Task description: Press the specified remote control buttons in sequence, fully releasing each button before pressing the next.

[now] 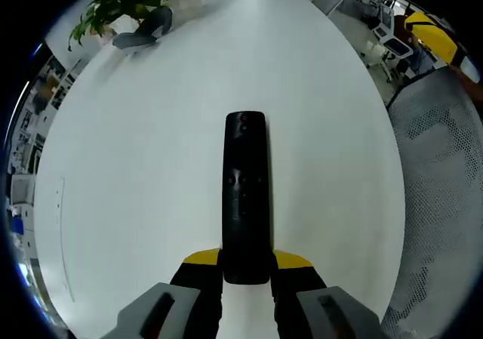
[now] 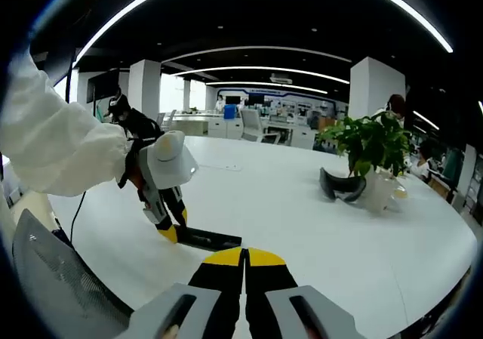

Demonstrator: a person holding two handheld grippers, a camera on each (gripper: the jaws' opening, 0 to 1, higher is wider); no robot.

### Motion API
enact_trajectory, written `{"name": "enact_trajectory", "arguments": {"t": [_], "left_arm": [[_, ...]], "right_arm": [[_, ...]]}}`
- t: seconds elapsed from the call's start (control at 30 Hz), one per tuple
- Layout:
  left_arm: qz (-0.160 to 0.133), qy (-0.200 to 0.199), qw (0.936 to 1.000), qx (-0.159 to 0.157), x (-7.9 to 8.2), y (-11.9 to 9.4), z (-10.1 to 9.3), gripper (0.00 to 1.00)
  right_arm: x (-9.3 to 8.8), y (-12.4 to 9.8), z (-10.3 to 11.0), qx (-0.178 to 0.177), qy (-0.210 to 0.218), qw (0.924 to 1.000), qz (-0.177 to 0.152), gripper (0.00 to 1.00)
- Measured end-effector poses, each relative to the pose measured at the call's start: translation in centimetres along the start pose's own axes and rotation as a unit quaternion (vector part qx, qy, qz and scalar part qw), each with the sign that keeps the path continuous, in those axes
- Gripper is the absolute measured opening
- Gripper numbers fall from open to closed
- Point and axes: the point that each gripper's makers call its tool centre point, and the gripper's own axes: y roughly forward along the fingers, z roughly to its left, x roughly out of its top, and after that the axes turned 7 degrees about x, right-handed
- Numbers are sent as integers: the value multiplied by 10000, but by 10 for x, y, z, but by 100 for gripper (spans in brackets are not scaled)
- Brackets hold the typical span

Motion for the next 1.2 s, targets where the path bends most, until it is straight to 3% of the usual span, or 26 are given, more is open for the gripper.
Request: {"name": "enact_trajectory", "arguments": {"t": [0.47,1.2], "left_arm": [[96,288,9995,-73,-6,-11,-61,23],[-265,-239,9994,-21,-12,-22,-127,23]], "right_arm": [[5,-2,5,179,44,9997,-151,0],[1,1,3,260,230,9994,-83,0]]}}
